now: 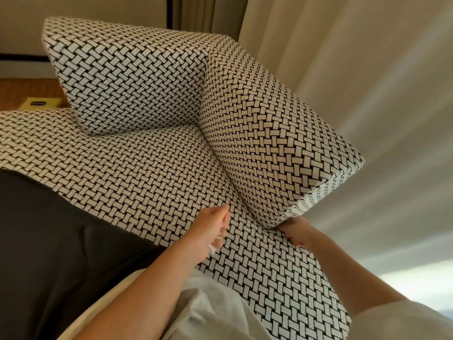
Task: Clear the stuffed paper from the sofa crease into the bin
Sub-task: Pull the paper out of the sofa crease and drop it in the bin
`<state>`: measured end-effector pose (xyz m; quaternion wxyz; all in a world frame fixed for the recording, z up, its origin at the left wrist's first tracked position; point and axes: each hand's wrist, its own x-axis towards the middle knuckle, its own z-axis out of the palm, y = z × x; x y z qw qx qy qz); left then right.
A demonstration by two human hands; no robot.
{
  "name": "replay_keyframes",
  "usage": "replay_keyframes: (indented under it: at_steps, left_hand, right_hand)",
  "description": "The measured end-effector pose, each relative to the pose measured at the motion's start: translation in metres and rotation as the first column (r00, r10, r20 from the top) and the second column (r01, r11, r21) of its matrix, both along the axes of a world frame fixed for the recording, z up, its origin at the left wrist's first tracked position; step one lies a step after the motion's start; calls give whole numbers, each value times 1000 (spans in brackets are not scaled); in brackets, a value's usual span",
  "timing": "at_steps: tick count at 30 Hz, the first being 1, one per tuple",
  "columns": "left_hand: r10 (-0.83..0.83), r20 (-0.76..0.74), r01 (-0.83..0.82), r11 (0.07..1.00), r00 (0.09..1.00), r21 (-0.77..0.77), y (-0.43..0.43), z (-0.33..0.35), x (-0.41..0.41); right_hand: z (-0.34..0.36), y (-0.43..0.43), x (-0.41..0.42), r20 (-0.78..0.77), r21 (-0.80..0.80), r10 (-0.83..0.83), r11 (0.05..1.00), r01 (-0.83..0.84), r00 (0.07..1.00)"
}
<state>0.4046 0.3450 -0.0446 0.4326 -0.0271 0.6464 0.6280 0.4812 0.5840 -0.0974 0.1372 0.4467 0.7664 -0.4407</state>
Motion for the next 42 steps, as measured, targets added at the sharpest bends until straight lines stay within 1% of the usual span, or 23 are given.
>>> replay_keyframes:
  at_steps: [3,4,6,8,11,13,15,18,22,26,28,31,33,35,36,38,39,41,42]
  left_hand:
    - [29,13,-29,1000,999,7,-5,0,-3]
    - [38,10,-38,999,999,4,-7,0,-4]
    - [65,34,-66,997,997,25,-9,0,-7]
    - [88,58,-91,994,994,52,-13,1,-11]
    - [135,53,-138,988,989,66,-20,4,-19]
    - [197,41,-200,977,980,75,-28,8,-26]
    - [258,32,-260,962,966,88,-37,15,-32]
    - [417,45,-419,899,908,129,-63,26,-47]
    - [604,66,-599,761,794,248,-110,48,-75]
    - [704,4,-675,678,710,292,-162,70,-105]
    - [756,-35,-719,635,654,282,-191,79,-122]
    - [829,-58,-785,546,556,293,-238,90,-143]
    - [868,-87,-823,492,489,283,-265,97,-151]
    - [887,-191,-844,460,421,278,-294,100,-158]
    - [888,-247,-855,446,387,266,-311,101,-163]
    - [910,-258,-889,387,325,245,-341,96,-173]
    - [920,-250,-906,358,301,227,-356,90,-179]
    - [931,-253,-932,313,262,185,-388,76,-189]
    - [927,-263,-932,318,267,175,-397,68,-192]
  right_hand:
    - [-3,-15,7,-139,179,19,984,6,990]
    - [-6,-20,10,-177,211,18,977,21,984]
    - [-11,-34,15,-219,215,11,976,37,976]
    - [-16,-49,16,-236,217,39,976,13,971]
    - [-10,-75,9,-336,155,95,987,-45,937]
    - [1,-98,-6,-415,69,139,990,-121,899]
    - [17,-122,-27,-478,19,188,979,-204,858]
    - [41,-170,-72,-557,-55,256,938,-343,790]
    - [73,-235,-124,-633,-136,355,823,-551,687]
    - [97,-294,-163,-688,-144,421,719,-680,591]
    - [108,-323,-184,-707,-172,422,676,-716,568]
    - [126,-374,-215,-715,-242,435,582,-777,548]
    - [134,-405,-233,-696,-258,480,527,-810,534]
    - [140,-436,-251,-649,-264,558,471,-842,516]
    - [142,-454,-260,-625,-295,583,439,-848,519]
    - [144,-483,-275,-593,-377,616,358,-854,519]
    - [142,-499,-282,-582,-376,650,317,-871,488]
    - [133,-536,-297,-555,-303,735,258,-917,390]
    - [127,-548,-302,-546,-250,757,260,-933,358]
